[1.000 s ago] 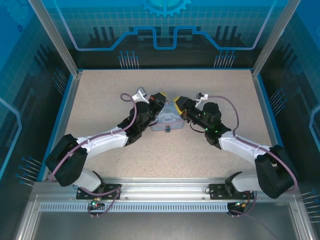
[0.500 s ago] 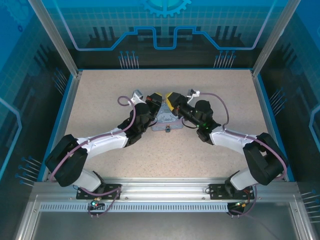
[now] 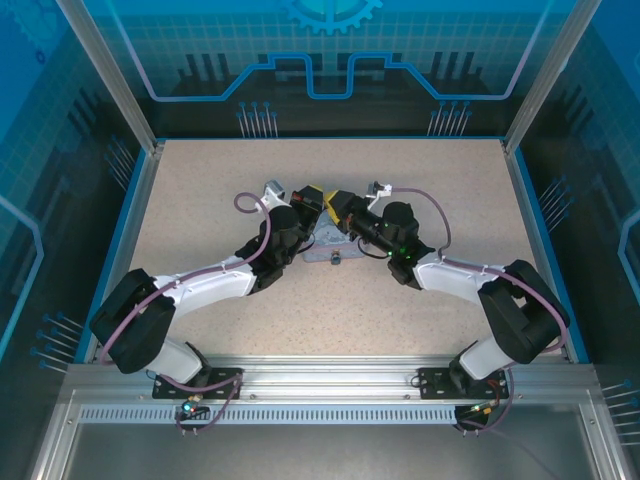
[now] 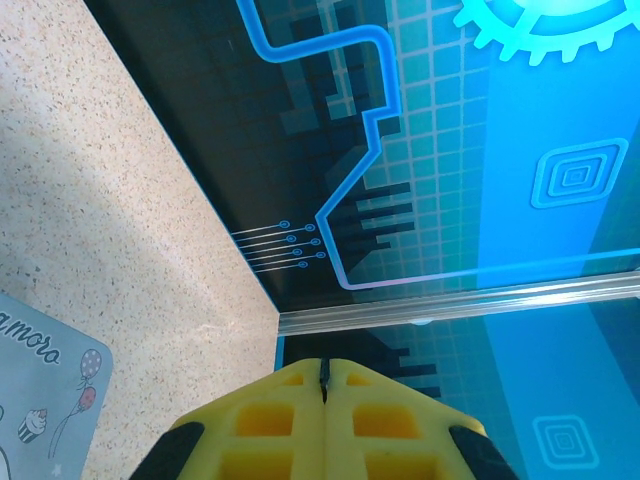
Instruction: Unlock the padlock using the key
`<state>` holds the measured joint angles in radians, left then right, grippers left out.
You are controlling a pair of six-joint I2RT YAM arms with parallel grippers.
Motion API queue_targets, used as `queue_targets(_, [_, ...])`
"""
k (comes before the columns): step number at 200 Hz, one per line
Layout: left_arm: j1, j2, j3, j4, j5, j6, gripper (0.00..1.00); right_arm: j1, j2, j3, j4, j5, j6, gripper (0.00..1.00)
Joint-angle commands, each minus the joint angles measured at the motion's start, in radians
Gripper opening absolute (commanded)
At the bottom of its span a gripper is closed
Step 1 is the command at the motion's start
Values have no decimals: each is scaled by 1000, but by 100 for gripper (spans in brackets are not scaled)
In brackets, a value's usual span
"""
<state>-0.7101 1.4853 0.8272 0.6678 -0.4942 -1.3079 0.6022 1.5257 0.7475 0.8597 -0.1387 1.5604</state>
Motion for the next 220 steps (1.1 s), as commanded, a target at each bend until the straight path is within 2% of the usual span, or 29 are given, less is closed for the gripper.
queue_targets(1, [-10, -9, 2, 38, -32, 5, 0, 10, 9, 20, 47, -7, 0, 25])
queue_targets(28, [-10, -8, 2, 34, -35, 9, 0, 10, 14, 25, 47, -13, 2, 19])
queue_targets(100, [-12, -5, 3, 20, -48, 12, 0, 11, 21, 32, 59, -31, 3, 22])
queue_targets(159, [-11, -6, -3, 20, -48, 7, 0, 9, 30, 41, 59, -32, 3, 7])
queue_targets(173, [-13, -10, -6, 19, -50, 5, 0, 5, 31, 43, 61, -31, 4, 0])
queue_targets(217, [-9, -33, -14, 14, -28, 12, 0, -25, 19, 23, 56, -63, -22, 0])
queue_targets(220, [-7, -35, -13, 13, -24, 13, 4, -30, 17, 19, 54, -71, -28, 0])
